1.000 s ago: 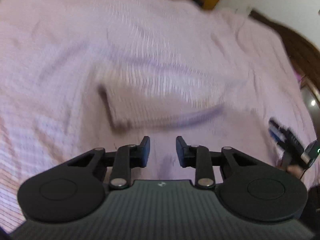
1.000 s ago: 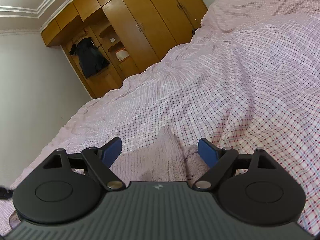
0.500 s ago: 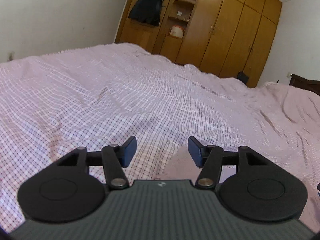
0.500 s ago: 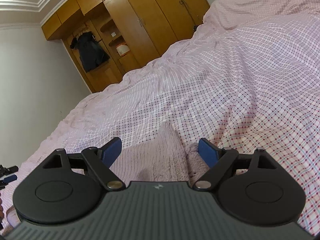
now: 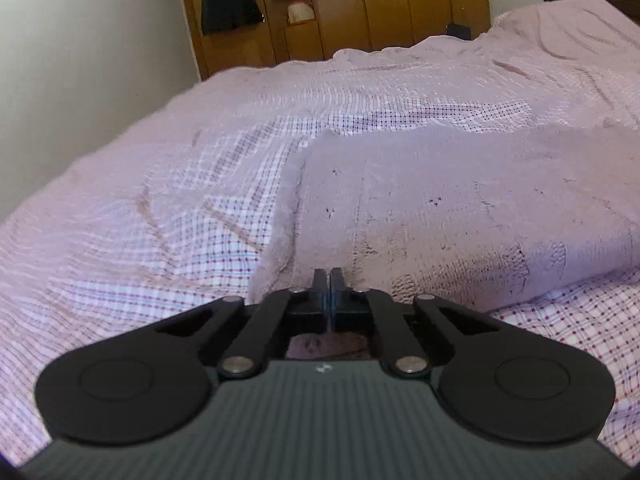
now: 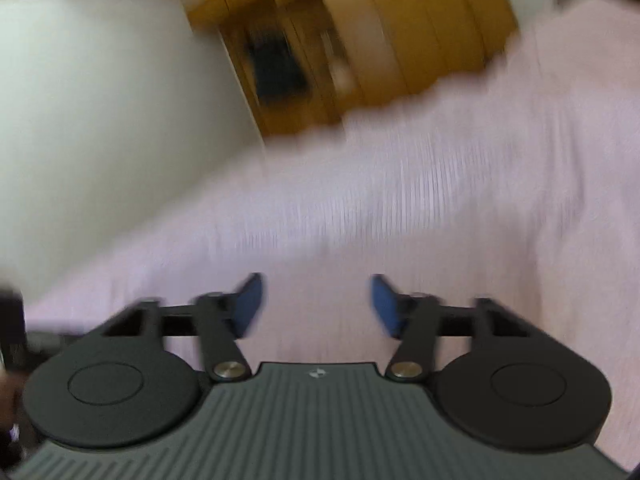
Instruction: Fold small clothes
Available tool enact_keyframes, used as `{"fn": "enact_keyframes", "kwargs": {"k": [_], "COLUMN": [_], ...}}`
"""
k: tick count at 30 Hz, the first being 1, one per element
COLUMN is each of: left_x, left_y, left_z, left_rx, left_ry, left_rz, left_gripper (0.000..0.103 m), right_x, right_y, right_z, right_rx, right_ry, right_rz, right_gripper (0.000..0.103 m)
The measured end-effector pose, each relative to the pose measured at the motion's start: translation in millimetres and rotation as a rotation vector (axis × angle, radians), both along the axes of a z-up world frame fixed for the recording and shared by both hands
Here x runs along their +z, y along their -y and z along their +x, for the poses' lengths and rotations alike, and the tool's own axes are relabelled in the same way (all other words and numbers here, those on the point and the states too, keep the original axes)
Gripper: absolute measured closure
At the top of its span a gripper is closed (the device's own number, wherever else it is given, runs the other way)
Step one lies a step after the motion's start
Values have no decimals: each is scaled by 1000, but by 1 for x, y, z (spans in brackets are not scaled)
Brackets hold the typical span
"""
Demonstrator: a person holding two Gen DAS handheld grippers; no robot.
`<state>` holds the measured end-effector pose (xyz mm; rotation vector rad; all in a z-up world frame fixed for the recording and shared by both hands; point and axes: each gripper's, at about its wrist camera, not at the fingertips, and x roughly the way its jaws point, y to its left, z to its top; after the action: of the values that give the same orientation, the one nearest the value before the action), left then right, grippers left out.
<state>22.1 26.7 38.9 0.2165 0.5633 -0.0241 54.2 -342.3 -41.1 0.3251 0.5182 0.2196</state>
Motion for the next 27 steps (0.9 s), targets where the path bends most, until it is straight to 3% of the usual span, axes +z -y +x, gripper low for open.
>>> {"fn": "enact_keyframes", "kwargs": {"k": [1,5,9,11,13,18,21,23,25,27], "left_x": [2,7,20,20,20,17,25,38,50,57], "left_y": [1,-4,-13,-16,-16,-14,-20,-31,-40,-46], "left_z": [-2,-10,-19,-16,-15,-11,-13,-18,-30,-38], "left_rx": [9,72,137,118,83,55,58,14,-22,-14], "left_ry": [0,35,51,39,55,56,38,28,72,115], "left_rz": [1,-74,-206,-224,-222,-213,-264,-374,-424,-404], "left_gripper": [100,99,97,96,90,85,66,40,31,30], "right_x": [-9,2,32,43,46,44,39,37,34,30], "right_y": [-3,-5,-14,-21,-25,-36,-50,-61,-72,-83], "right_z": [-4,-7,-13,-19,-19,-20,-17,-19,-15,-9], "right_rx": [-8,-33,-40,-11,20,68,111,114,112,104], "right_ry": [9,34,47,88,75,84,100,117,112,110], "right_rz": [-42,-91,-202,-241,-249,-242,-257,-262,-282,-295], "right_gripper": [63,64,57,32,17,0,0,0,0,0]}}
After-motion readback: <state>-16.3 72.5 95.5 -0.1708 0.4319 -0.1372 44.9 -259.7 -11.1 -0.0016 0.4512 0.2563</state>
